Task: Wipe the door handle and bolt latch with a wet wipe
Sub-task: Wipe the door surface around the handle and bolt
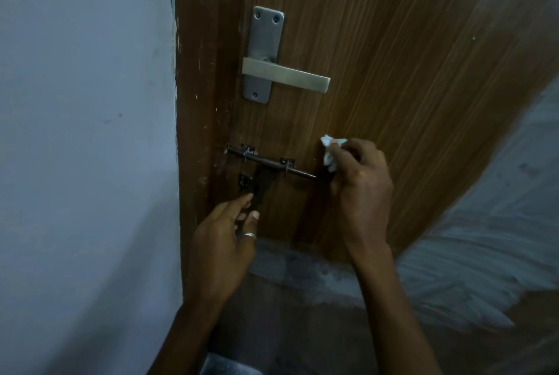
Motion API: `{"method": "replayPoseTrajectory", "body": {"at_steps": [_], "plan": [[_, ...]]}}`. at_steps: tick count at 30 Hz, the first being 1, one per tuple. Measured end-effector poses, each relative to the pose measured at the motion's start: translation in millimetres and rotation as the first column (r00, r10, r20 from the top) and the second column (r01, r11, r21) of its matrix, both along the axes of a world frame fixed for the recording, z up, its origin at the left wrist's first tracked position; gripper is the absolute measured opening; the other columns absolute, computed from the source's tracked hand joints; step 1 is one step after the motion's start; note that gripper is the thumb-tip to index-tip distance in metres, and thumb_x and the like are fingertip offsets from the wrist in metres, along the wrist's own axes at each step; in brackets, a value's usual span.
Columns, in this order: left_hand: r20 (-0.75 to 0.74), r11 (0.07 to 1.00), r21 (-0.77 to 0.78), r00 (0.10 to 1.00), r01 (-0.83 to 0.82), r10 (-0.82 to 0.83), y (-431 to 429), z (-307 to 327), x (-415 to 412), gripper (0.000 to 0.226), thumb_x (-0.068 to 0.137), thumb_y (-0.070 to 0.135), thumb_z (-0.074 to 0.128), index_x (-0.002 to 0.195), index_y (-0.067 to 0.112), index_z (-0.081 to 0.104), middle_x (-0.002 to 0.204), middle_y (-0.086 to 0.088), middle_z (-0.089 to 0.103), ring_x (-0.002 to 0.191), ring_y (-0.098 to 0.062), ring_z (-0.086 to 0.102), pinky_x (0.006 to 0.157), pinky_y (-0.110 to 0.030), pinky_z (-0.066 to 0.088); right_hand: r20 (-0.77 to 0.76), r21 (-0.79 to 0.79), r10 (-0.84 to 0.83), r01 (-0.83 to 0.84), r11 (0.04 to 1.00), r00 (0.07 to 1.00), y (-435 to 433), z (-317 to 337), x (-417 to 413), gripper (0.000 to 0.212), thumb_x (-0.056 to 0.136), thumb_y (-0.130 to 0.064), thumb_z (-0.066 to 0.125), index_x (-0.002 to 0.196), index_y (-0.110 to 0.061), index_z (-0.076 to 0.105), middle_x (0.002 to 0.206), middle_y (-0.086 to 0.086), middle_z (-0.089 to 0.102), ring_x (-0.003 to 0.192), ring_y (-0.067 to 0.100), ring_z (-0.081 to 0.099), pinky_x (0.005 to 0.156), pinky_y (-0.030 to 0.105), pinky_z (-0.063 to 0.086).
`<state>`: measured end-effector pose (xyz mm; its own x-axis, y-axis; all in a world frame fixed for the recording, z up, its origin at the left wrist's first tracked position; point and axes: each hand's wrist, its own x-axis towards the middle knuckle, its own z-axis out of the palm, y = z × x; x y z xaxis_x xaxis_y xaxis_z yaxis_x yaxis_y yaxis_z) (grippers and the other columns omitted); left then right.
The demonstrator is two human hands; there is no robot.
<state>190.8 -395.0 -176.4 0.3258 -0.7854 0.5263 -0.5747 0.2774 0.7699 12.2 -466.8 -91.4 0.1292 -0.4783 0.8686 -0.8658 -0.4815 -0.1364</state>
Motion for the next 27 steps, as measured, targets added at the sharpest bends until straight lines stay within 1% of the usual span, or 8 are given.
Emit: {"method": "replayPoseTrajectory", "body": {"at_steps": [2, 6, 9, 13, 15, 19, 23, 27], "plan": [[-0.009, 1.000, -0.006, 1.000, 0.004, -0.004, -5, 1, -3, 0.039, 0.095, 0.020, 0.062, 0.134, 0.020, 0.060, 0.123, 0.006, 0.065, 0.104, -0.003, 0.061, 0.081, 0.001, 0.042, 0.065, -0.019, -0.044, 0.045, 0.999, 0.997, 1, -1, -15, 0.031, 0.088, 0.006, 0.067, 0.116, -0.005, 0.072, 0.109, 0.011, 0.064, 0.092, 0.026, 0.060, 0.073, 0.027, 0.046], [-0.012, 1.000, -0.004, 1.000, -0.011, 0.011, -13, 4, -6, 0.039, 0.095, 0.021, 0.062, 0.134, 0.019, 0.059, 0.123, 0.004, 0.064, 0.103, -0.006, 0.062, 0.080, -0.007, 0.044, 0.129, -0.013, -0.016, 0.018, 1.000, 0.992, 1, 1, -7, 0.026, 0.090, 0.004, 0.065, 0.114, -0.006, 0.072, 0.106, 0.008, 0.063, 0.090, 0.025, 0.061, 0.073, 0.034, 0.053], [-0.011, 1.000, 0.000, 1.000, -0.018, 0.018, -17, 6, -8, 0.040, 0.095, 0.023, 0.062, 0.135, 0.020, 0.058, 0.125, 0.003, 0.063, 0.105, -0.008, 0.062, 0.081, -0.015, 0.047, 0.010, 0.011, 0.004, -0.004, 1.000, 1.000, -1, 7, 23, 0.028, 0.088, 0.000, 0.066, 0.115, -0.007, 0.071, 0.110, 0.009, 0.063, 0.092, 0.021, 0.061, 0.075, 0.025, 0.049], [-0.005, 0.999, 0.008, 0.999, -0.044, 0.044, -20, 5, -10, 0.041, 0.095, 0.025, 0.062, 0.135, 0.021, 0.057, 0.127, 0.003, 0.062, 0.104, -0.008, 0.061, 0.080, -0.013, 0.044, -0.131, 0.062, 0.076, -0.068, 0.996, 0.989, -7, 13, 60, 0.026, 0.093, -0.011, 0.060, 0.118, -0.008, 0.068, 0.113, 0.009, 0.062, 0.092, 0.018, 0.059, 0.074, 0.027, 0.052], [-0.014, 0.999, 0.000, 0.999, -0.043, 0.043, -20, 6, -10, 0.041, 0.095, 0.026, 0.061, 0.136, 0.021, 0.056, 0.128, 0.003, 0.061, 0.104, -0.007, 0.061, 0.081, -0.017, 0.049, -0.167, 0.090, 0.095, -0.080, 0.993, 0.981, -7, 15, 57, 0.023, 0.092, -0.010, 0.062, 0.114, -0.010, 0.069, 0.114, 0.008, 0.061, 0.094, 0.018, 0.059, 0.076, 0.029, 0.054], [-0.027, 0.999, -0.018, 0.999, -0.042, 0.041, -22, 6, -9, 0.042, 0.096, 0.027, 0.061, 0.137, 0.018, 0.055, 0.132, 0.002, 0.056, 0.108, -0.009, 0.059, 0.086, -0.032, 0.057, -0.075, 0.057, 0.028, -0.024, 0.998, 0.997, -4, 12, 12, 0.020, 0.089, -0.003, 0.067, 0.108, -0.007, 0.072, 0.108, 0.010, 0.063, 0.089, 0.021, 0.061, 0.073, 0.034, 0.054], [-0.036, 0.998, 0.005, 0.998, -0.055, 0.055, -27, 2, -9, 0.046, 0.096, 0.030, 0.061, 0.140, 0.018, 0.051, 0.139, 0.001, 0.050, 0.117, -0.012, 0.056, 0.092, -0.036, 0.056, 0.075, -0.021, -0.052, 0.053, 0.998, 0.996, 3, -4, -16, 0.016, 0.090, -0.003, 0.064, 0.102, -0.004, 0.074, 0.098, 0.013, 0.066, 0.082, 0.020, 0.062, 0.070, 0.019, 0.039], [-0.007, 0.996, 0.050, 0.997, -0.070, 0.070, -33, 0, -13, 0.051, 0.096, 0.033, 0.060, 0.142, 0.015, 0.047, 0.142, -0.003, 0.048, 0.123, -0.018, 0.053, 0.096, -0.038, 0.053, -0.006, -0.053, 0.038, -0.038, 0.998, 0.999, -5, 3, 1, 0.017, 0.093, -0.006, 0.063, 0.108, -0.005, 0.072, 0.103, 0.013, 0.067, 0.084, 0.015, 0.061, 0.069, 0.027, 0.052]]}}
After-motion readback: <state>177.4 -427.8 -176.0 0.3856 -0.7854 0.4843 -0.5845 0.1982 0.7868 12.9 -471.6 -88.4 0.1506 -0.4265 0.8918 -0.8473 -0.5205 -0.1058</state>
